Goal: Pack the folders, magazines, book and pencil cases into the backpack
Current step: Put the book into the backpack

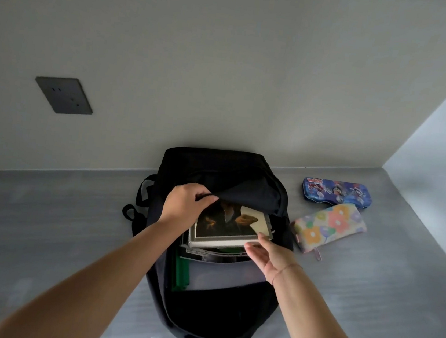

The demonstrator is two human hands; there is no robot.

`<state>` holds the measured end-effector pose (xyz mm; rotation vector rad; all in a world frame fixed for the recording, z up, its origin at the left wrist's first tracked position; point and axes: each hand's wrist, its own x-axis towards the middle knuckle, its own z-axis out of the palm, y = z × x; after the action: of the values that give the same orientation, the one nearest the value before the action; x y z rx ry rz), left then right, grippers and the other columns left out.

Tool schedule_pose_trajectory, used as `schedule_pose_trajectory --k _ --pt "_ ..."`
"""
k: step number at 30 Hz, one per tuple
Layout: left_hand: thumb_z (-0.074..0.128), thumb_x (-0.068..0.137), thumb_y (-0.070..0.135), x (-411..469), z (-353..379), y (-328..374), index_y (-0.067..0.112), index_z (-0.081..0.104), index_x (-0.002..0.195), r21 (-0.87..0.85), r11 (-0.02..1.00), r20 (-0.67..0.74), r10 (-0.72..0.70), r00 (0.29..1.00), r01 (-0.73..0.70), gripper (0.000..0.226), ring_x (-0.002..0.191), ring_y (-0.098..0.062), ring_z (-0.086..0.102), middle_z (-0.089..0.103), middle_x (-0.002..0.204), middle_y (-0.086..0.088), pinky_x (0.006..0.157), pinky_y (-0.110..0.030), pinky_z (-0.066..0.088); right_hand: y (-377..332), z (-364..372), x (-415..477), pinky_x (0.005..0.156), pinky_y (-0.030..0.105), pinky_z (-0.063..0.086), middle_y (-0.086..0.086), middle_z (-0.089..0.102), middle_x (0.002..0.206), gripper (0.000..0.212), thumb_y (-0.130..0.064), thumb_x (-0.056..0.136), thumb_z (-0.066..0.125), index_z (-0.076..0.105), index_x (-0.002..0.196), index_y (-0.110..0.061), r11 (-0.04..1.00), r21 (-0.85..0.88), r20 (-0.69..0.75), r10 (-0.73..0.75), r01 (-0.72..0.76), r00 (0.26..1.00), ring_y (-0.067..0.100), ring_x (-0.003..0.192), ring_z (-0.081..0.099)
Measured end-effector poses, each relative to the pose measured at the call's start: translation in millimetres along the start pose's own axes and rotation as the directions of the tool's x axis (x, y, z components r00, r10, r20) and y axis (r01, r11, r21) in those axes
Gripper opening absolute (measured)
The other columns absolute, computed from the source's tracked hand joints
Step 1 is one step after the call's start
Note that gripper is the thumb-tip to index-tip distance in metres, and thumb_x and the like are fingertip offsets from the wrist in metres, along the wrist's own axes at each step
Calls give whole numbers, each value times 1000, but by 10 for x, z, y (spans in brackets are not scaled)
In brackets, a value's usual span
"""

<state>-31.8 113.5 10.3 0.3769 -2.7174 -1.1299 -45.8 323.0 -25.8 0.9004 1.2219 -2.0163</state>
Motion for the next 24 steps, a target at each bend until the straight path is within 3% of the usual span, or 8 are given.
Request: schedule_pose_trajectory --k 3,6,9,13,17,19,21,24 --pt "66 84 32 -3 -9 -6 17 73 87 -5 1000 -1 13 1000 -13 17 78 -9 62 68 82 5 75 -35 54 -91 217 93 83 34 56 21 61 114 30 -2 94 50 52 123 7 998 33 -31 -53 54 998 33 115 59" --pt "67 84 31 -24 -9 -16 17 73 87 -9 1000 -5 23 1000 -23 16 76 -9 61 67 80 5 73 -34 54 -119 376 125 106 39 42 13 61 88 15 0 93 49 56 106 4 997 17 -38 -73 73 997 24 94 62" --pt "67 84 31 -53 19 -54 16 73 86 -2 1000 6 25 1000 -25 16 74 -9 61 65 78 6 73 -35 54 -91 402 63 106 39 42 16 57 88 7 3 91 50 53 96 1 995 7 -17 -98 98 995 22 84 59" --pt "70 81 32 -122 85 -98 17 73 86 -14 1000 45 -5 999 6 16 80 -10 61 65 82 6 77 -36 54 -93 250 -34 109 40 39 25 62 101 6 4 91 51 56 94 4 995 -38 17 -93 93 996 36 128 49" --pt "67 79 47 -158 108 -96 24 69 96 60 997 0 55 998 -55 29 102 -8 50 59 102 11 90 -29 39 -237 -52 -148 81 34 54 15 61 78 16 2 92 50 61 104 5 952 -210 28 -224 224 974 24 80 64" --pt "58 83 52 -129 97 -98 24 63 110 149 989 -131 42 990 -22 39 114 -15 43 52 118 5 97 -34 30 -356 -186 -152 64 26 52 10 62 73 13 -2 92 51 63 93 -3 883 -340 -36 -357 325 933 18 64 58" --pt "55 87 50 -94 61 -128 21 52 126 108 985 -231 -103 967 131 49 127 -23 37 45 134 -3 105 -42 26 -496 -253 -85 63 24 47 4 61 78 10 -9 91 54 64 93 -6 733 -525 -31 -524 432 851 16 69 57" --pt "56 88 45 -56 -9 -201 17 41 137 -102 929 -193 -370 909 356 58 131 -26 38 41 142 -6 106 -45 32 -662 -187 22 96 31 42 0 55 119 42 -23 88 60 51 128 -10 493 -683 129 -644 538 754 16 114 51"
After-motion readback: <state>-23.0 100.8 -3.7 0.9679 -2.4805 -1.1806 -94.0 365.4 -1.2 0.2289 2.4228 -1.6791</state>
